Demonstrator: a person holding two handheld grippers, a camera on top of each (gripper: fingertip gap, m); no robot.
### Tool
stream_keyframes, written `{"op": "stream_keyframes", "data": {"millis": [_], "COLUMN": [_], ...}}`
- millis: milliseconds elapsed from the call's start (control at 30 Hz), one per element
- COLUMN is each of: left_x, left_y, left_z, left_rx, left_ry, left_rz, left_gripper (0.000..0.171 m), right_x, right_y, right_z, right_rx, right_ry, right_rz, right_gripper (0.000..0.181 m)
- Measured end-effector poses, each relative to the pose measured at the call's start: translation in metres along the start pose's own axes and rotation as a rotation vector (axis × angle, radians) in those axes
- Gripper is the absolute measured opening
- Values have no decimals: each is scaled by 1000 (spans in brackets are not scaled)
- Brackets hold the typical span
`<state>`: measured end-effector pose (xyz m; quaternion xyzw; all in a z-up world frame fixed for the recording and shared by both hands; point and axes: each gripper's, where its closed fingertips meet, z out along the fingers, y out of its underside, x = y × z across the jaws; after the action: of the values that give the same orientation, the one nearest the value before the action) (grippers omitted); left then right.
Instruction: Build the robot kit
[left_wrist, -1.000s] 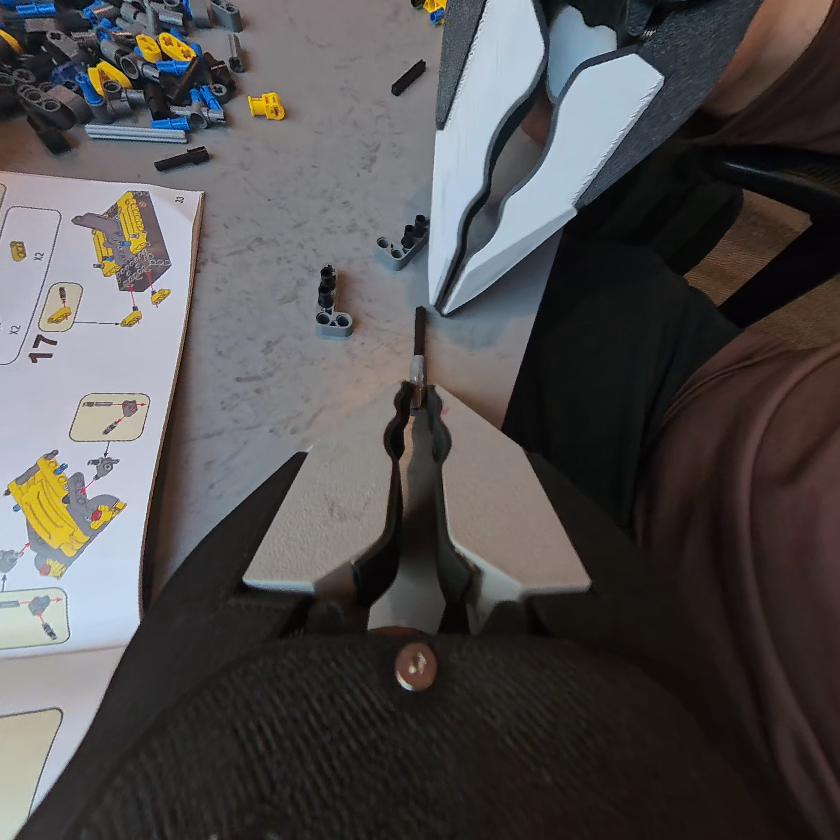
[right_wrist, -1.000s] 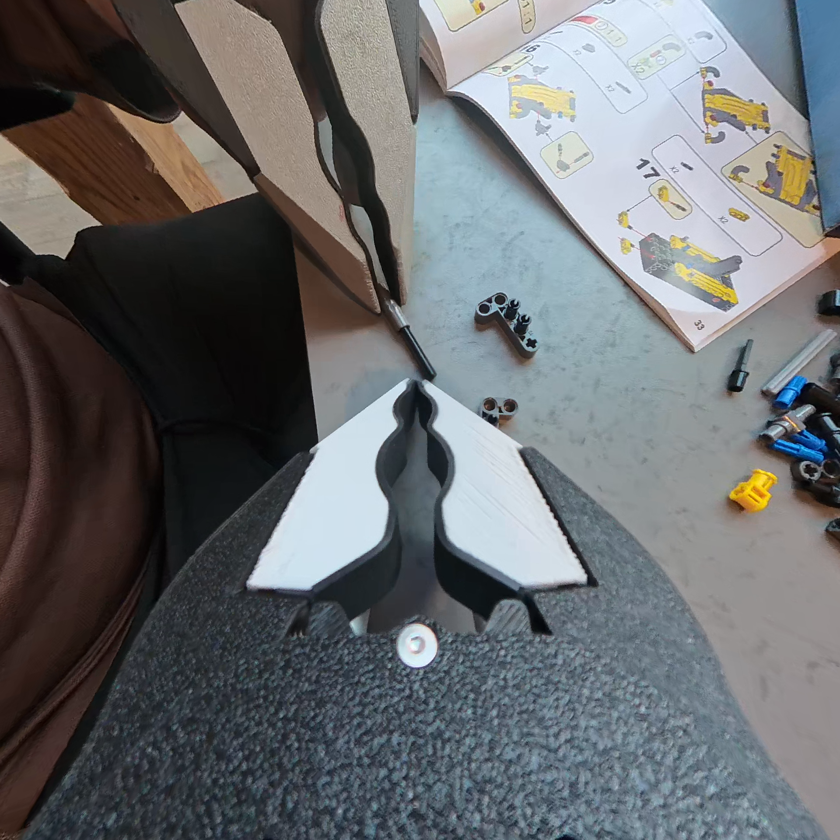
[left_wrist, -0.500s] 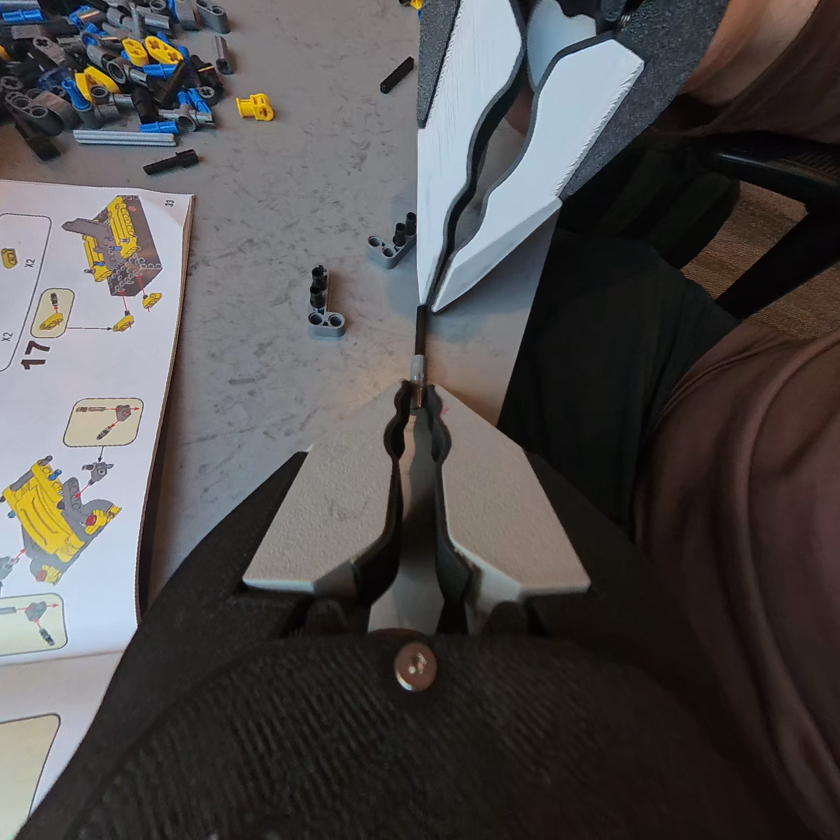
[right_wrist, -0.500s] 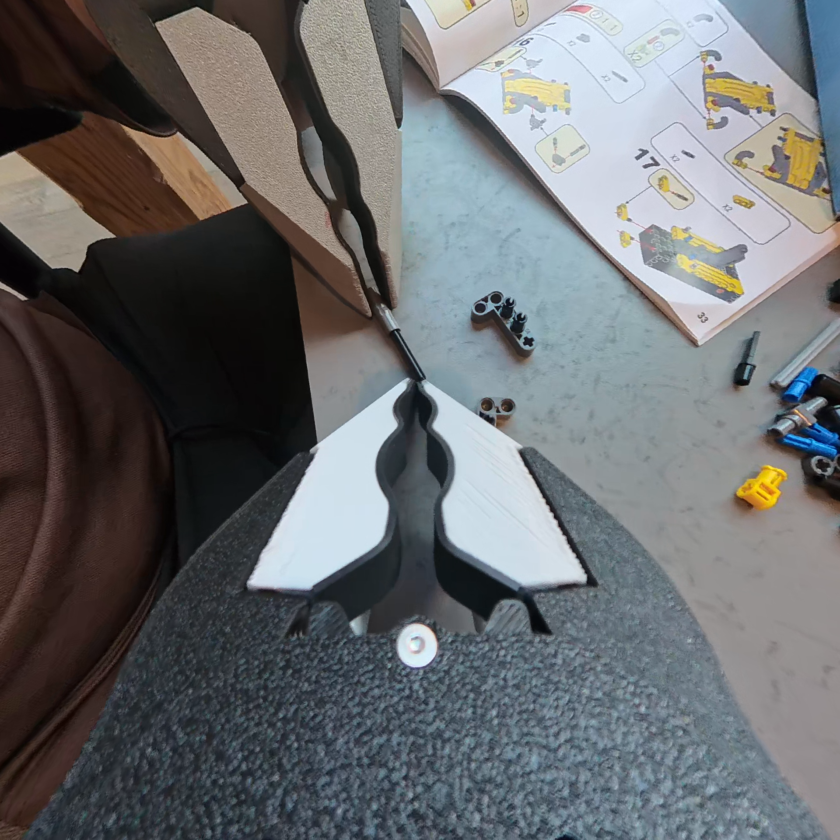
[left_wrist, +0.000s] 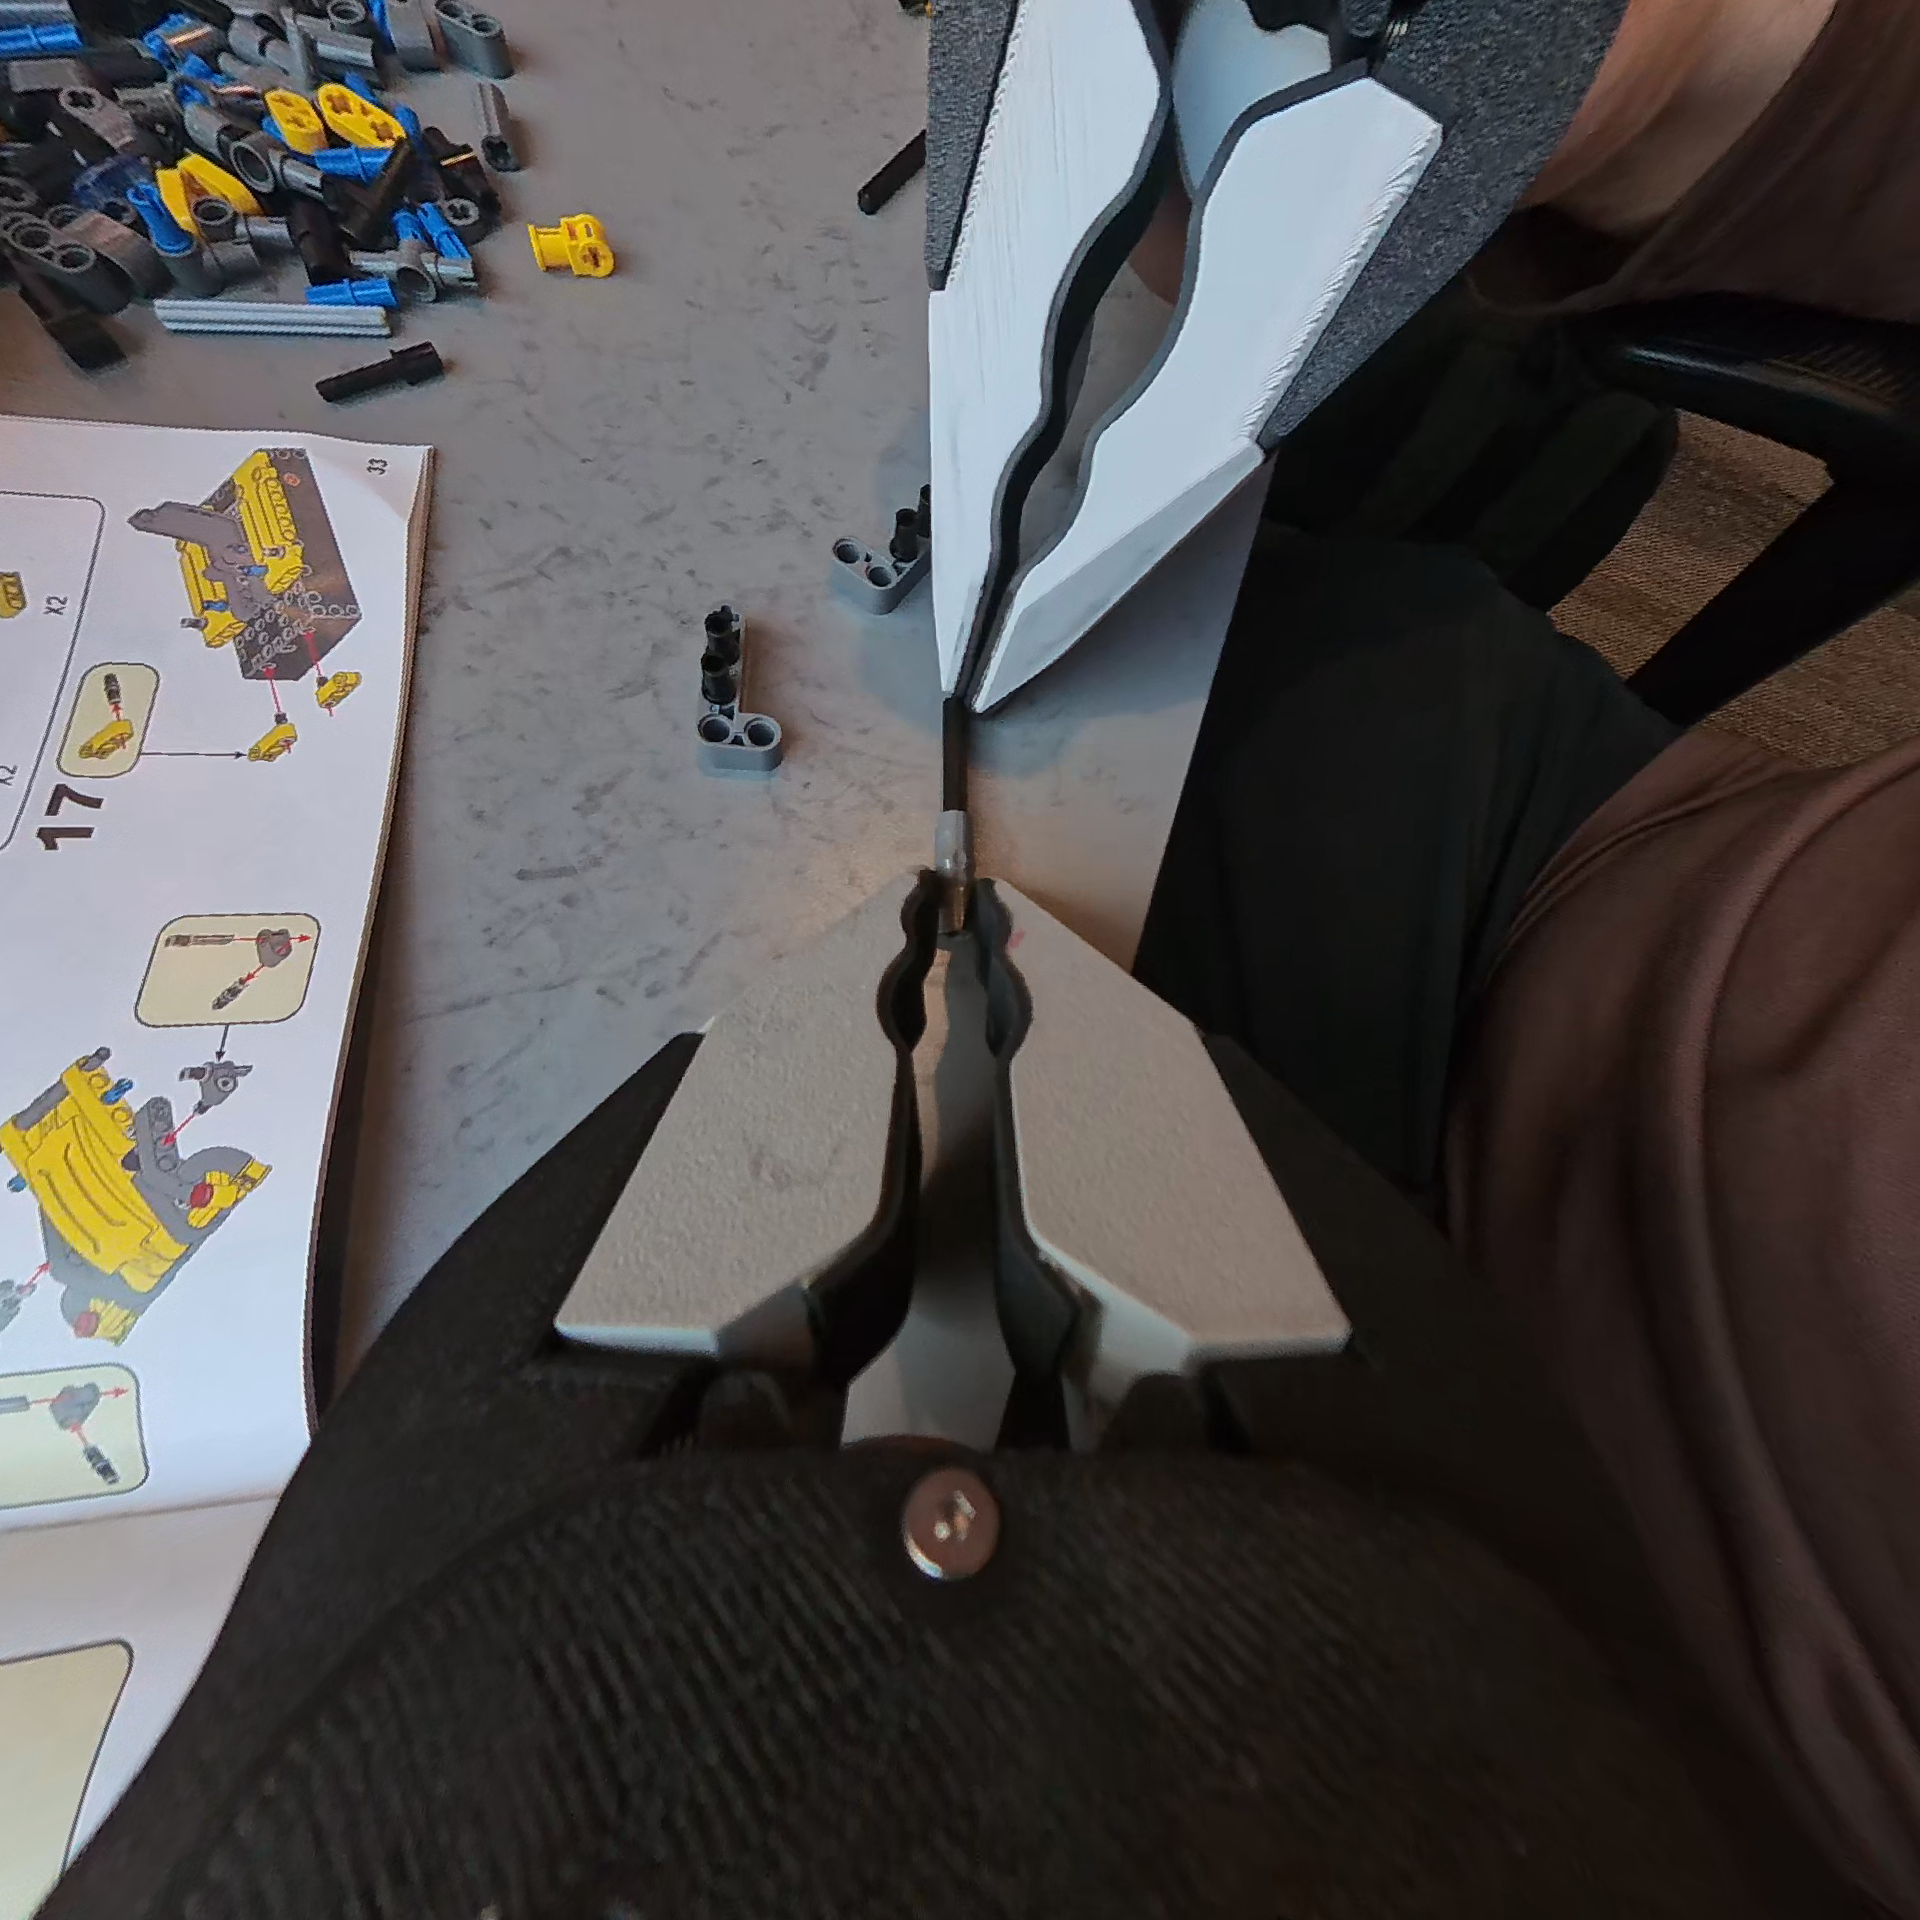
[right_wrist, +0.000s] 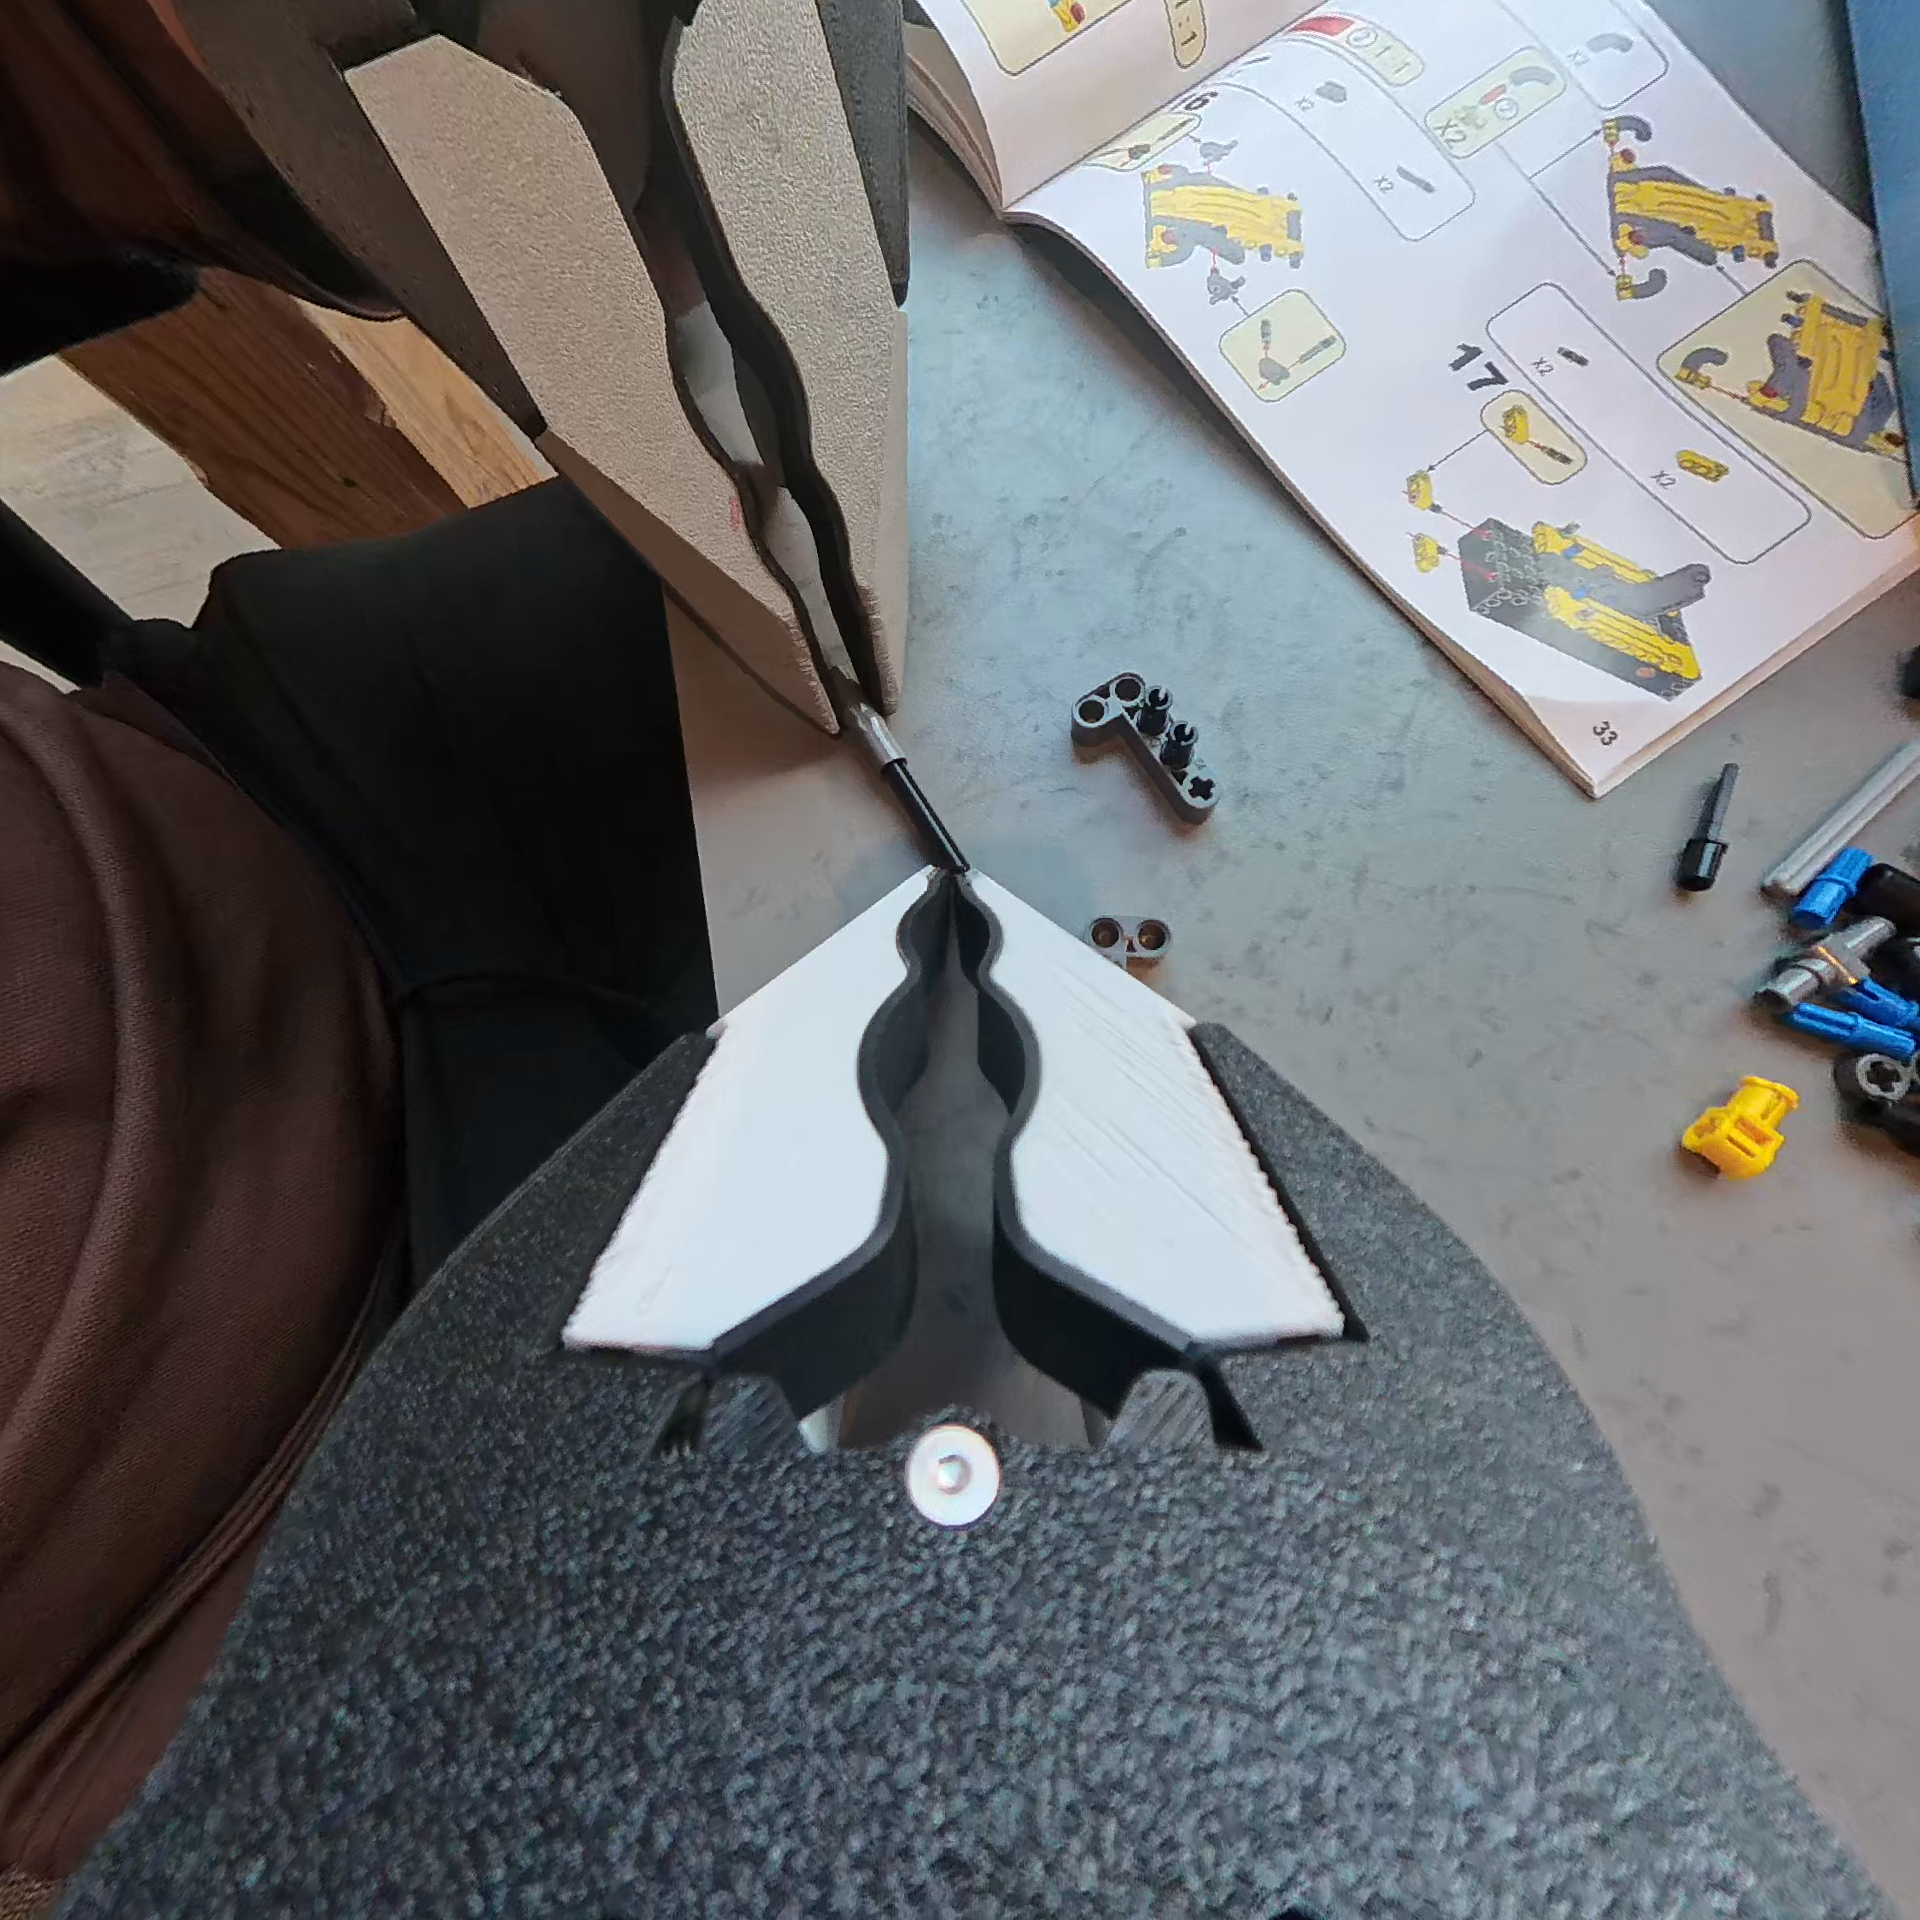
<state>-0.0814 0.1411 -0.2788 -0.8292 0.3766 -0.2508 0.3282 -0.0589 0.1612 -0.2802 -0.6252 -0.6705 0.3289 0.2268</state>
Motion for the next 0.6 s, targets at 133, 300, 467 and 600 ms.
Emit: {"op": "stream_keyframes", "data": {"millis": [133, 300, 467, 600], "left_x": [1, 1, 1, 1], "left_y": [0, 0, 0, 0], "left_z": [0, 0, 0, 0], "left_rx": [-1, -1, -1, 0], "left_ry": [8, 13, 10, 9], "left_rz": [2, -3, -1, 2], "left_gripper": [3, 3, 3, 3], "right_x": [0, 2, 0, -2], "right_y": [0, 1, 3, 2], "right_z": [0, -2, -3, -2], "right_rx": [0, -2, -7, -9], "right_ry": [-8, -4, -21, -33], "right_rz": [-16, -15, -34, -44], "right_gripper": [1, 7, 3, 0]}}
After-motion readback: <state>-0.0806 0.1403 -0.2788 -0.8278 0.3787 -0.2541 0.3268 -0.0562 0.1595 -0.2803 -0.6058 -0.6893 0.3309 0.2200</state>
